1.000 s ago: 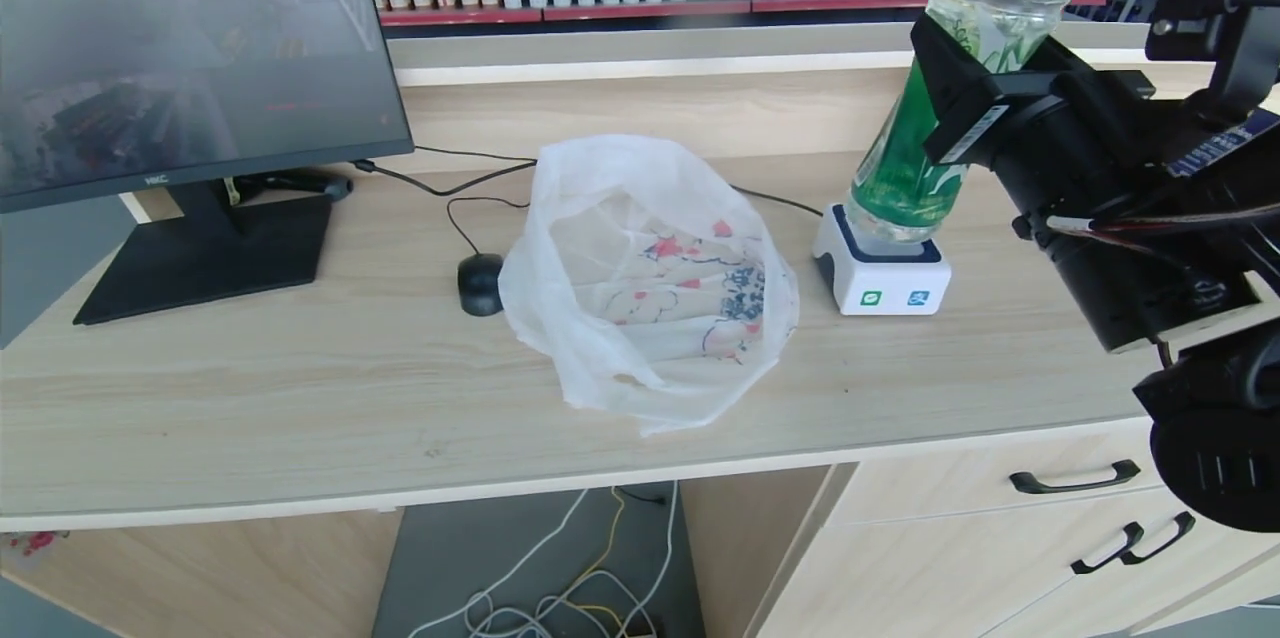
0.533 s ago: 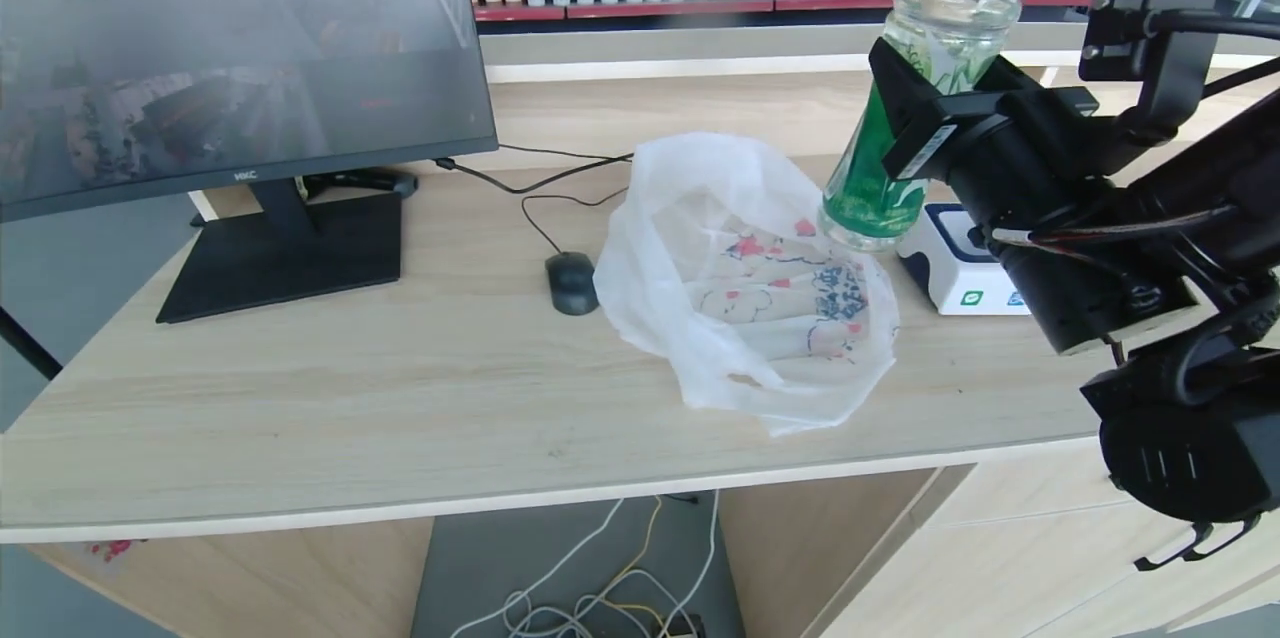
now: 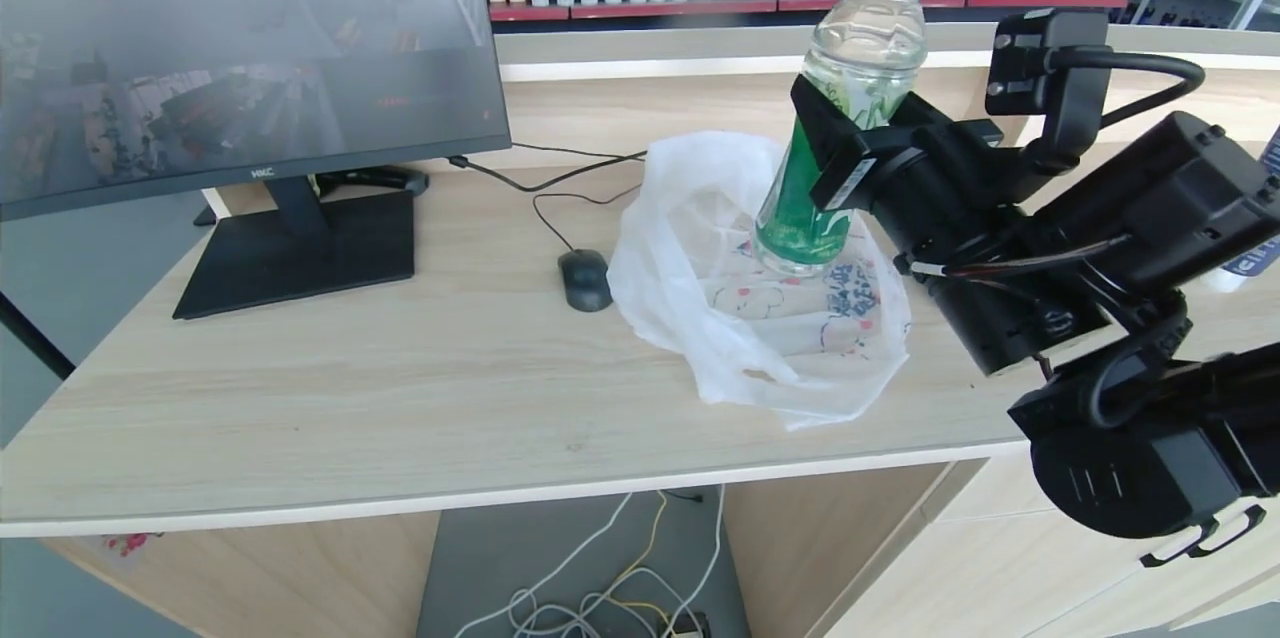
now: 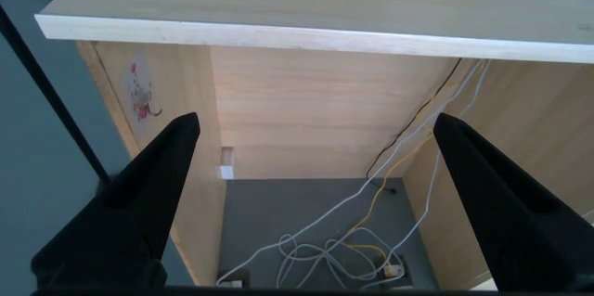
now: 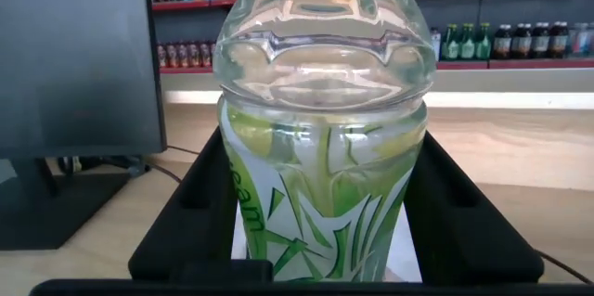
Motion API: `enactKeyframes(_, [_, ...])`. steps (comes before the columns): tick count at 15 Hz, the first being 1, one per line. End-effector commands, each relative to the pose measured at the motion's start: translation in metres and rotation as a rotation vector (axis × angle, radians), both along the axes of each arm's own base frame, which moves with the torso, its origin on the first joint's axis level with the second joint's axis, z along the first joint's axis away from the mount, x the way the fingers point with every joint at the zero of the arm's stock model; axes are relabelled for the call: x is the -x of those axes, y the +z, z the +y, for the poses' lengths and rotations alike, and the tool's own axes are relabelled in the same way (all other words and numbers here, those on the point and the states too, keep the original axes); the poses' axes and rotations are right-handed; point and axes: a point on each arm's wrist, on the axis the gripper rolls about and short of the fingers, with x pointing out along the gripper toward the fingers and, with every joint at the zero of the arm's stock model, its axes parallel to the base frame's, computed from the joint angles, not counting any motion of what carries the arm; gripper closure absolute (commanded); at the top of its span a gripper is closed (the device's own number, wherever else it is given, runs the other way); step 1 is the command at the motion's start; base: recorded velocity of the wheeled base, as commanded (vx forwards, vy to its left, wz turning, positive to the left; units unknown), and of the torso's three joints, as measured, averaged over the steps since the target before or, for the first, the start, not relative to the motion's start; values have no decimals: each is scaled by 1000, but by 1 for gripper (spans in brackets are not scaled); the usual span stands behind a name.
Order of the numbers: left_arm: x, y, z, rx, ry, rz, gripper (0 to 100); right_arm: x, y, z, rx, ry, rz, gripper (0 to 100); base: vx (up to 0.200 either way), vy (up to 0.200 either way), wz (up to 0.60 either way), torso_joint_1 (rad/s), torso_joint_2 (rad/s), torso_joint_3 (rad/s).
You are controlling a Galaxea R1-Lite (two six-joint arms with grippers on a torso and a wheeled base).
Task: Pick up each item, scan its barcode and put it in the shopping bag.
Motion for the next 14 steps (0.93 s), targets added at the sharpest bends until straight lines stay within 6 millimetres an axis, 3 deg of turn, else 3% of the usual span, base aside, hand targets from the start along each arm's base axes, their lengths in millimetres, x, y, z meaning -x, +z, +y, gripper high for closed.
enactKeyframes(1, [0, 0, 0, 0, 0, 0, 0, -10, -9, 7, 12, 1, 18, 100, 0, 0, 0, 0, 0, 0])
enactKeyframes(10, [0, 0, 0, 0, 0, 0, 0, -44, -38, 30, 45, 2, 66, 100, 0, 0, 0, 0, 0, 0])
enactKeyframes(14, [0, 0, 0, 0, 1, 0, 0, -49, -42, 33, 37, 10, 79, 100, 0, 0, 0, 0, 0, 0])
